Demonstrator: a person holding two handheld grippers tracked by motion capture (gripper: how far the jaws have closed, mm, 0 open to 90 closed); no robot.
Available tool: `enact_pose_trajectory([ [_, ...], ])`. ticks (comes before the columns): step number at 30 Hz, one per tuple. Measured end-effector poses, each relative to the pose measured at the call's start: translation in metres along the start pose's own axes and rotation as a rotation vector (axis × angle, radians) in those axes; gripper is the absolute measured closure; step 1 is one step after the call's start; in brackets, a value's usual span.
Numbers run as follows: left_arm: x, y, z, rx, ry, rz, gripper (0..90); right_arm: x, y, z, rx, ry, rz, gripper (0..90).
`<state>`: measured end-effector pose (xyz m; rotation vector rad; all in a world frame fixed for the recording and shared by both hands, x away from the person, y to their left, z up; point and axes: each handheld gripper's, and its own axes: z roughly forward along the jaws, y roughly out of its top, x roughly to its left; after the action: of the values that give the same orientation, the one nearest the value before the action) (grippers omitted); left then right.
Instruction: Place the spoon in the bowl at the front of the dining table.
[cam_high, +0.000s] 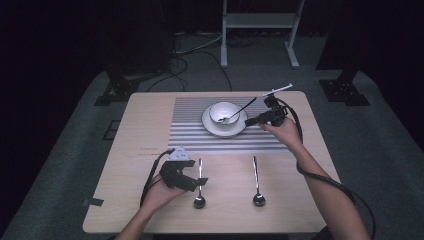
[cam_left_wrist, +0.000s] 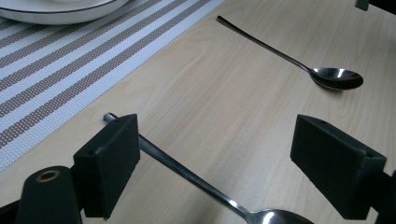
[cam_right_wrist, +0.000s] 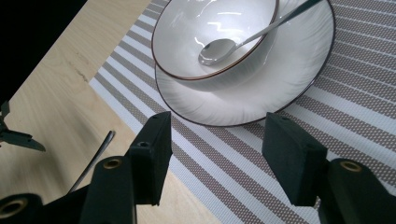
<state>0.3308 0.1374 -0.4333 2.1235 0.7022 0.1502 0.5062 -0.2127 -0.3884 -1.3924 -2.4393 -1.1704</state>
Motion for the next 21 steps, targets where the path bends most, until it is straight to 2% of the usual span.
enact_pose_trajectory([
  [21,0.0,0.001,-0.001,-0.001,0.009,-0.006,12.5,0.005,-0.021,0.003,0.029,0.023,-0.019,33.9],
])
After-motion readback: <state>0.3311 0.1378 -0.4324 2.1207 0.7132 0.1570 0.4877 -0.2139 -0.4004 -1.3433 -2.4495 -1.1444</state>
